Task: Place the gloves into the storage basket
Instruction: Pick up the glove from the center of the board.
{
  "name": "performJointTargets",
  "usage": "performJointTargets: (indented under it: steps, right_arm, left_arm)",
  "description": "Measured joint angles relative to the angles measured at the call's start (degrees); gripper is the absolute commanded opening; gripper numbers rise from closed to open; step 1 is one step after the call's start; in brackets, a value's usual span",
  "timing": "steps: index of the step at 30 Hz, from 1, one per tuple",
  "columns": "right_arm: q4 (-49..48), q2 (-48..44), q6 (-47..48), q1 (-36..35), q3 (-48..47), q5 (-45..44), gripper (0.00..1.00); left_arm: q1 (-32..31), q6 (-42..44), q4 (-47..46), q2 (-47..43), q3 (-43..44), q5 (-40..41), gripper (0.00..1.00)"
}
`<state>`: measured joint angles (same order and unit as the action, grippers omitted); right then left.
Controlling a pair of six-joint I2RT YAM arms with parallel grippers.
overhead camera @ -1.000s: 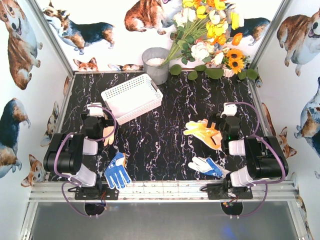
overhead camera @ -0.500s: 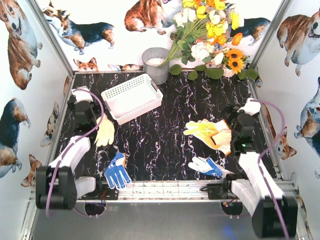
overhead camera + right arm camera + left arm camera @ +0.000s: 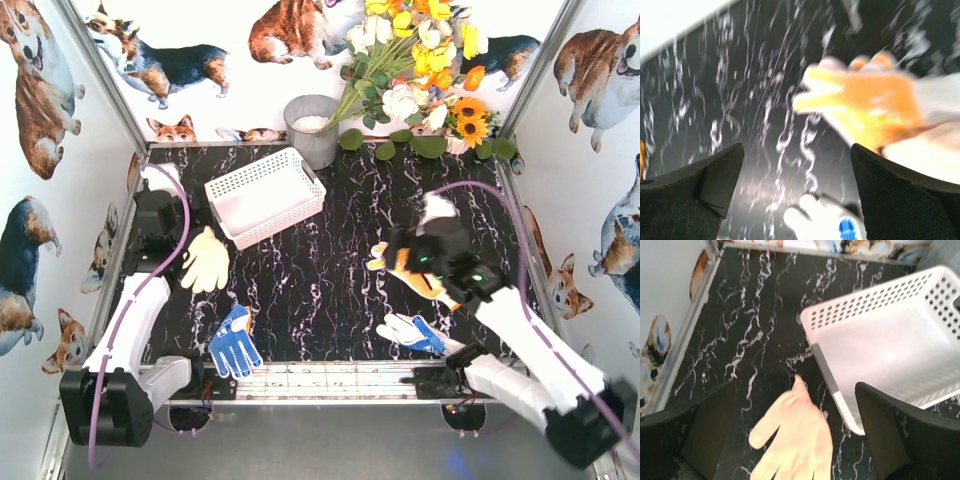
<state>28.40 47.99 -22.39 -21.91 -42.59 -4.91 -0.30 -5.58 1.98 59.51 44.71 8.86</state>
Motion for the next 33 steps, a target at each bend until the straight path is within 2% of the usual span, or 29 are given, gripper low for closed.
performJointTargets:
  steps: [7, 12, 16, 21, 26, 33]
  right_arm:
    - [15.9, 13.4, -10.3, -22.9, -5.4, -9.1, 0.89]
    - [24.4, 17.5, -18.6, -32.5, -6.4, -13.4, 0.85]
    - [30.5, 18.5, -24.2, -36.3, -6.1, -14.7, 0.74]
    - [33.7, 16.0, -27.6, -38.1, -2.3, -14.7, 0.53]
    - [33.6, 15.5, -28.3, -38.1, -1.5, -14.9, 0.48]
    - [30.1, 23.3, -27.9, -38.1, -1.5, -14.4, 0.41]
  left_arm:
    - [0.0, 0.0, 2.6, -0.3, -3.1, -0.7, 1.0]
    - [0.0, -0.2, 2.6, 1.4, -3.1, -1.4, 1.0]
    - [0.0, -0.2, 3.0, 2.0, -3.1, -1.8, 1.0]
    - [0.0, -0.4, 3.0, 2.0, -3.1, -1.8, 1.0]
    - [0.0, -0.9, 2.9, 2.0, -3.1, -2.1, 1.0]
    - [0.0, -1.1, 2.6, 2.0, -3.1, -2.2, 1.0]
